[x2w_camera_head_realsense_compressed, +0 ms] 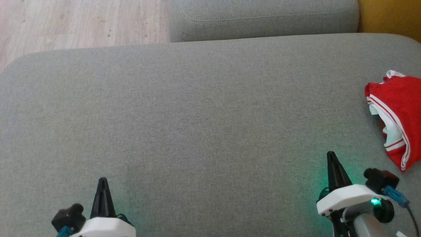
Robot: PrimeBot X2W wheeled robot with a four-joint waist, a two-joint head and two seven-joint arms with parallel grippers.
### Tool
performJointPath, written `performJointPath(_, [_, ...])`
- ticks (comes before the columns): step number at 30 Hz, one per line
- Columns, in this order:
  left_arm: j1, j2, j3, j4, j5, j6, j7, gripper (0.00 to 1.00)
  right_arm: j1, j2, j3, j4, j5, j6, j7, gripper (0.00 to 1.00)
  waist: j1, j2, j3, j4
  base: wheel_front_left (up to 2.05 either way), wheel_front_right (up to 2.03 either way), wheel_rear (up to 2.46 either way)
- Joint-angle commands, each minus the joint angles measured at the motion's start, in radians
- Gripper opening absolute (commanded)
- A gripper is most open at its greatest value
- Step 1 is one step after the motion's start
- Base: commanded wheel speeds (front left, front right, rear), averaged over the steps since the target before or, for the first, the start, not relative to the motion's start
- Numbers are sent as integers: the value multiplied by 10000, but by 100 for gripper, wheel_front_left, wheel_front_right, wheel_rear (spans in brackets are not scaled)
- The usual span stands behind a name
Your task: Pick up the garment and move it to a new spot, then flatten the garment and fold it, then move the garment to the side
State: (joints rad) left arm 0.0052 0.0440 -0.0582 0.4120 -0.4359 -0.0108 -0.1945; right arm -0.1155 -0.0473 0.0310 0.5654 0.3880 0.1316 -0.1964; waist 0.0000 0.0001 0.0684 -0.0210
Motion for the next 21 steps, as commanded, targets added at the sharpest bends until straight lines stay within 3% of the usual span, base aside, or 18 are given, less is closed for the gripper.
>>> performJointPath(1, [-392,15,222,-370,-308,-106,57,0,-371,-27,-41,-390,349,-2,57,0,0,-1,-10,3,0,0,0])
performJointPath(21, [-524,23,491,-607,-2377,-304,602,0,-288,-28,-295,-902,2496,-3,607,0,0,-1,-127,41,0,0,0])
